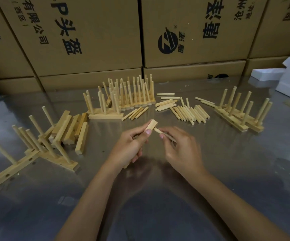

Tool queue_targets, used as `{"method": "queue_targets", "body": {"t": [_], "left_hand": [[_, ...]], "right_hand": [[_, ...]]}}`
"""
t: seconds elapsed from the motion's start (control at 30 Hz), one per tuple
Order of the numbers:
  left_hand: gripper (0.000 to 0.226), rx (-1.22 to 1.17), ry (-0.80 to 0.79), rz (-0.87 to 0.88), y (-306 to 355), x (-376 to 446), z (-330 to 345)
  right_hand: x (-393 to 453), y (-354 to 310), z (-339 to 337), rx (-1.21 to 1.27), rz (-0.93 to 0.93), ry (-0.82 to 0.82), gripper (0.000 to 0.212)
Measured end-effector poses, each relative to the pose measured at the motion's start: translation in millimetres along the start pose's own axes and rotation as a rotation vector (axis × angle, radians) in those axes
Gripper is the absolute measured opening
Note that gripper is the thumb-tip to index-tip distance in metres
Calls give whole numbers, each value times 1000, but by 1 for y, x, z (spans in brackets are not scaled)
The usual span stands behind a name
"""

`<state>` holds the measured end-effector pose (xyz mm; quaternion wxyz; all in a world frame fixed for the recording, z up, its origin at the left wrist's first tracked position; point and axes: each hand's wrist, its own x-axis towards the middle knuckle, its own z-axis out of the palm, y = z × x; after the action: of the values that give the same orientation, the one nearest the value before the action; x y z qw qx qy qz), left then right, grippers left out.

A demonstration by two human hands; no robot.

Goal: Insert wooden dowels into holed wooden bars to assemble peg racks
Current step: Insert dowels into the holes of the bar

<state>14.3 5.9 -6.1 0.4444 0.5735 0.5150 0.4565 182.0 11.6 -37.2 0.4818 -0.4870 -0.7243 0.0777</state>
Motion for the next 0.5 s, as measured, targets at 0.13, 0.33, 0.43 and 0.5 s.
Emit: {"method": "queue_targets", "body": {"t": [0.13,0.33,0.43,0.5], "left_hand": [[29,73,0,14,-3,4,4],[29,33,-49,28,-9,5,7],[29,43,-71,39,-11,6,10],[29,33,-89,35,-11,6,9]], "right_hand": [[1,-1,-3,-79,-57,0,18],[2,0,-5,-120,-46,-13,12],[3,4,-3,-59,24,-34,9],[3,5,-1,47,89,-33,10]]}}
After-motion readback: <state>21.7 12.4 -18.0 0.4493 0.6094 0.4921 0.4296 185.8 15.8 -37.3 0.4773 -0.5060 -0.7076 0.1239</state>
